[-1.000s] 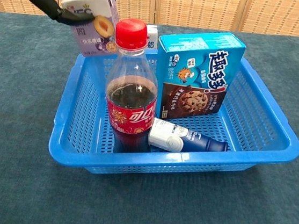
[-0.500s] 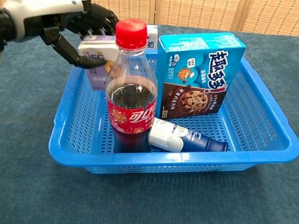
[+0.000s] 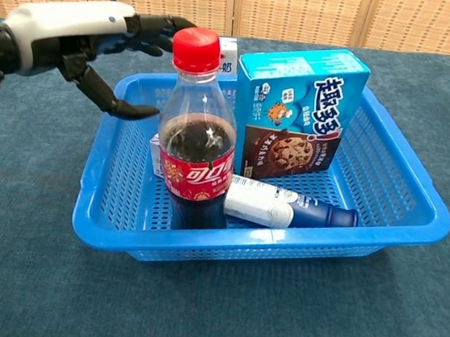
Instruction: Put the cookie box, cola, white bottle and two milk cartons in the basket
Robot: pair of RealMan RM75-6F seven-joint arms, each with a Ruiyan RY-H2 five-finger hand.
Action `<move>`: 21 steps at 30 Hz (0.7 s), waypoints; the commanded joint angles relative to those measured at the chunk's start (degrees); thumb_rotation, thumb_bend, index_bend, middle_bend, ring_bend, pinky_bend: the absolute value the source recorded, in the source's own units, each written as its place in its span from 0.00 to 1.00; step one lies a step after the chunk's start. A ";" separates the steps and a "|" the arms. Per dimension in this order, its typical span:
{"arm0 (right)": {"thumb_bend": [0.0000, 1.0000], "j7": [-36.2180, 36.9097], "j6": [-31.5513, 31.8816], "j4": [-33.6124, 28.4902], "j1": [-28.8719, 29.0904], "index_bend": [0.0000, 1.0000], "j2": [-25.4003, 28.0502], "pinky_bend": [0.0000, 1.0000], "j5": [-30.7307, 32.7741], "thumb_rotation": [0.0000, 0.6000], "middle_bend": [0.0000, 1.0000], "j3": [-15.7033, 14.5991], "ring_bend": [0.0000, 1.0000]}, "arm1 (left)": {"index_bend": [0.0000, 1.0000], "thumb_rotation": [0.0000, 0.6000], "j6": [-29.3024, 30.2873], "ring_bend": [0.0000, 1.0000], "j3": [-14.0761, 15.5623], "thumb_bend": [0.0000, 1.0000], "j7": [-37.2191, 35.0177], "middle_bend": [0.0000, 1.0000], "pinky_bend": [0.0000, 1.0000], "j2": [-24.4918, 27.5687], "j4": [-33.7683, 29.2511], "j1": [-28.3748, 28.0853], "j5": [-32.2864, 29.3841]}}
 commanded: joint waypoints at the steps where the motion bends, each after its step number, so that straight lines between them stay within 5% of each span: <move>1: 0.00 -0.09 -0.05 0.00 0.03 0.07 -0.01 0.04 -0.03 1.00 0.00 -0.02 0.00 | 0.00 1.00 4.48 0.00 -1.91 0.31 -3.25 0.00 0.02 0.11 0.78 1.24 1.78; 4: 0.00 -0.12 -0.26 0.02 0.09 0.07 -0.03 0.04 0.07 1.00 0.00 -0.01 0.00 | 0.00 1.00 6.15 0.00 -4.16 0.31 -3.78 0.00 0.02 -0.51 2.40 0.97 0.82; 12: 0.00 -0.20 -1.05 0.31 0.41 0.07 -0.21 0.04 0.89 1.00 0.00 0.29 0.00 | 0.00 1.00 -0.24 0.00 -11.73 0.30 7.70 0.00 0.00 -1.19 7.81 -6.32 -13.85; 21: 0.00 0.15 -1.48 0.61 0.39 0.06 0.12 0.04 2.44 1.00 0.00 0.92 0.00 | 0.00 1.00 -7.17 0.00 -12.37 0.30 26.07 0.00 0.00 -6.74 18.24 -17.98 -32.75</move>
